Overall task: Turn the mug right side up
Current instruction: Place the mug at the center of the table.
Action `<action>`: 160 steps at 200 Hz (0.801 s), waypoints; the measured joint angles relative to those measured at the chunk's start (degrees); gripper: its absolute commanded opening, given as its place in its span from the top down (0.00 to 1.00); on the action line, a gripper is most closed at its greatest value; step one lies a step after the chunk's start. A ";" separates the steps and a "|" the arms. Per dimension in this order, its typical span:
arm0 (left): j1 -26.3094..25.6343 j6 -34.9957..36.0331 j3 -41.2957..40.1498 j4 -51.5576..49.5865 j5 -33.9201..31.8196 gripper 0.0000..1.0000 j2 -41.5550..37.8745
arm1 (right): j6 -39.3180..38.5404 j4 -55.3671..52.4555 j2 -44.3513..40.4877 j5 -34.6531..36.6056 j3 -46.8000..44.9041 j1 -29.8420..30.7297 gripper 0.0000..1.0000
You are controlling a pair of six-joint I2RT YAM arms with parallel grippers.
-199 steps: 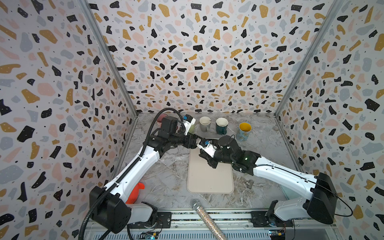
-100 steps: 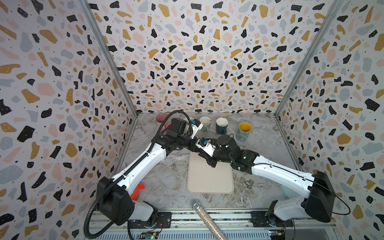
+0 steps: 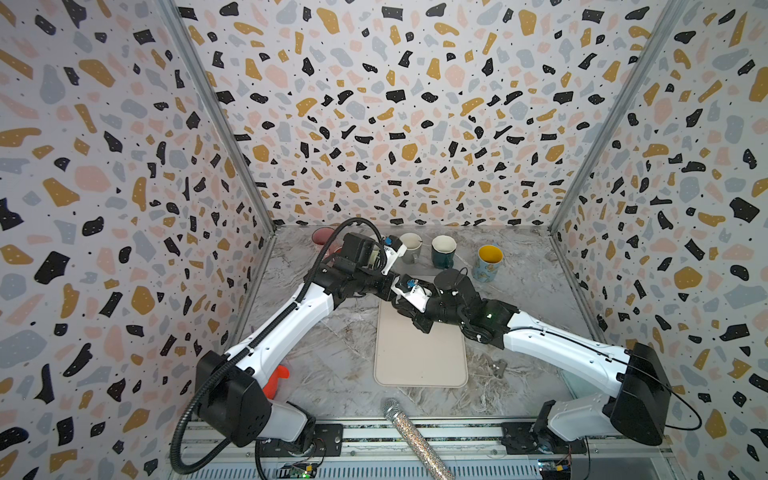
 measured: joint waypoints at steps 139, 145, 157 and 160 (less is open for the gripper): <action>-0.37 -3.30 -1.53 3.32 -2.71 1.00 1.44 | 0.52 1.38 -5.64 5.25 -1.51 -0.07 1.00; -0.37 -3.67 -1.60 3.69 -3.19 1.00 1.46 | 0.74 1.16 -6.51 5.62 -1.86 -0.07 1.00; -0.37 -4.35 -1.62 4.24 -4.07 1.00 1.57 | 1.31 0.85 -8.07 6.49 -2.58 -0.24 1.00; -0.37 -4.44 -1.64 4.39 -4.28 1.00 1.64 | 1.40 0.72 -8.41 6.58 -2.71 -0.26 1.00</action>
